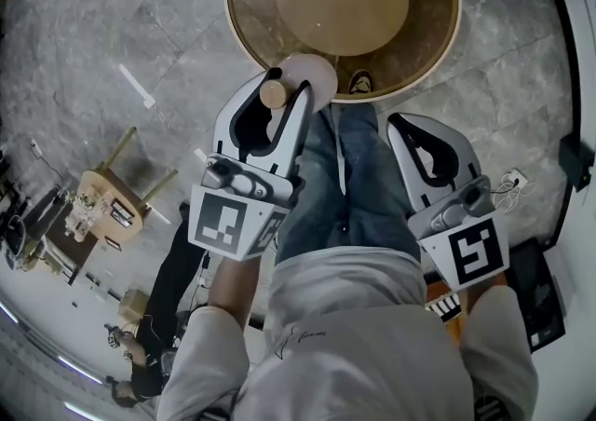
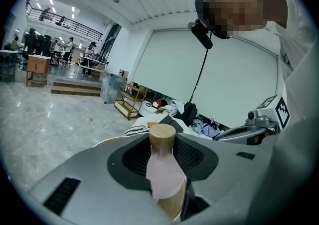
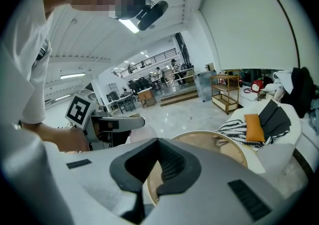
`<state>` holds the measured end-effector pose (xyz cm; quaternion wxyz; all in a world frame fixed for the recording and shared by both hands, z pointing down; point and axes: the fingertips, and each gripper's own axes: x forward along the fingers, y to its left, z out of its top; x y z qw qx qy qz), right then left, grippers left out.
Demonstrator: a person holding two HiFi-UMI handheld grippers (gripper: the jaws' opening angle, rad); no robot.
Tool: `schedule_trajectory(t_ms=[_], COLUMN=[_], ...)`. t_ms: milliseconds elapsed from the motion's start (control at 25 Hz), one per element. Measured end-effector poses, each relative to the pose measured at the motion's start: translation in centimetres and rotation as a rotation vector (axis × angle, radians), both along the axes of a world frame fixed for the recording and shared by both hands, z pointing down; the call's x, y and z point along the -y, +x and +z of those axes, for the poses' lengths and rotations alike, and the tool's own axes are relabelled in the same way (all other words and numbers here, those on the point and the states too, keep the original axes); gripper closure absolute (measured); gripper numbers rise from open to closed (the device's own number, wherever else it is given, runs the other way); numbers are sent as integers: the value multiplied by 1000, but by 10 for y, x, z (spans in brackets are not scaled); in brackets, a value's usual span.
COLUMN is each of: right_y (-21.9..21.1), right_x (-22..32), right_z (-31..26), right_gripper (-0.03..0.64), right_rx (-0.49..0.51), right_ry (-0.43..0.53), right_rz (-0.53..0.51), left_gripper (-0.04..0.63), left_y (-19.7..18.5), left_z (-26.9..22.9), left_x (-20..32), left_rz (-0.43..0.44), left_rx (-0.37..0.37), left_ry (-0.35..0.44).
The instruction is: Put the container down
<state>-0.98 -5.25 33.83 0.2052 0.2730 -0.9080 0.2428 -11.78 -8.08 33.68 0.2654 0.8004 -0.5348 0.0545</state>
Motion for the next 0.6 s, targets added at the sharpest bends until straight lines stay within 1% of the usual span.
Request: schedule_trajectory(t_ms=[280,480,600], right_y=[-2,-6,-10], right_x=[4,9,8], right_z=[18,28,37], right_gripper=[603,603,601], right_rx=[-5,4,0], right_ry=[-9,-14,-22], right_rz=[12,43,43], left_gripper=[446,446,446], left_y=[-8,-9,-9], left_z=[28,41,50], left_x=[1,4,6], left_rz=[-14,-10,0], left_rx=[17,17,16], left_ry=[-45,-57,-61])
